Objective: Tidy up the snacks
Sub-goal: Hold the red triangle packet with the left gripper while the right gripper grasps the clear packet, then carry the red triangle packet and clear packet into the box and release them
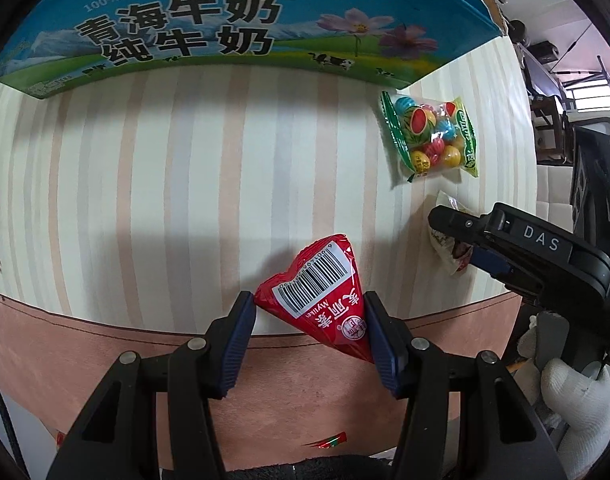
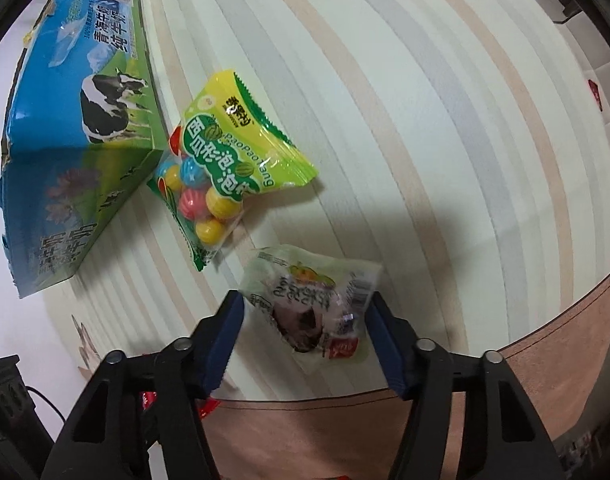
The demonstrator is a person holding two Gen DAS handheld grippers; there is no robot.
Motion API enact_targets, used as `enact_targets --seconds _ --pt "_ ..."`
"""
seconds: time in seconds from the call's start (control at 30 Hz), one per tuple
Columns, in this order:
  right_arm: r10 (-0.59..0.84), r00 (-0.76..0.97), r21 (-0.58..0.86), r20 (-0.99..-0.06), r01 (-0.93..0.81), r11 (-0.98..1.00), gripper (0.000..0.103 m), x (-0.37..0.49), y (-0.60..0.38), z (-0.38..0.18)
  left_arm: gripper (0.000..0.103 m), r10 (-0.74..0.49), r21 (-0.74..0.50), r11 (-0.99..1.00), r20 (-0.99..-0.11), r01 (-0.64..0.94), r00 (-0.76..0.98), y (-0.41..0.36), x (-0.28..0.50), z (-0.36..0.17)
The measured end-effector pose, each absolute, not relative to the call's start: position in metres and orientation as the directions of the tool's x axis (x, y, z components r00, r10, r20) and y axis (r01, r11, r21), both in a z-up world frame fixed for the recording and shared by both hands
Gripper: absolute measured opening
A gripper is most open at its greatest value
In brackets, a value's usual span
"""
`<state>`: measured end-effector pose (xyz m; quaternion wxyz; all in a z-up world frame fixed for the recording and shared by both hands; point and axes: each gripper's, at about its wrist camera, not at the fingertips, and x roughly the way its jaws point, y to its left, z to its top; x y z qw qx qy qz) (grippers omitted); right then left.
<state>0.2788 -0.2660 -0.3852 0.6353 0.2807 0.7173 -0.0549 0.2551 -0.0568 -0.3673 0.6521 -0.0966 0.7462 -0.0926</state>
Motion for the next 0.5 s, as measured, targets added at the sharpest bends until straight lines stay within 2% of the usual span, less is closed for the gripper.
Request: enact_targets --seconds 0.17,0.23,0.5 --pt "0.327 -0.014 0.283 -0.945 0.469 0.837 0.054 0.278 -0.263 -0.383 0.052 -0.27 -0.268 0.963 -0.954 -0.03 -0.13 -0.057 0.254 -0.37" --pt "0.32 -0.006 0.281 -0.948 0.464 0.84 0.048 0.278 -0.261 -0.381 0.052 -0.27 -0.268 0.963 -0.954 -0.031 -0.129 -0.057 0.255 -0.37" --pt "0.327 0.024 0.301 -0.945 0.462 0.834 0.047 0.27 -0.255 -0.379 0.052 -0.269 -0.267 0.963 -0.957 -0.028 -0.112 -0.057 0.257 -0.364"
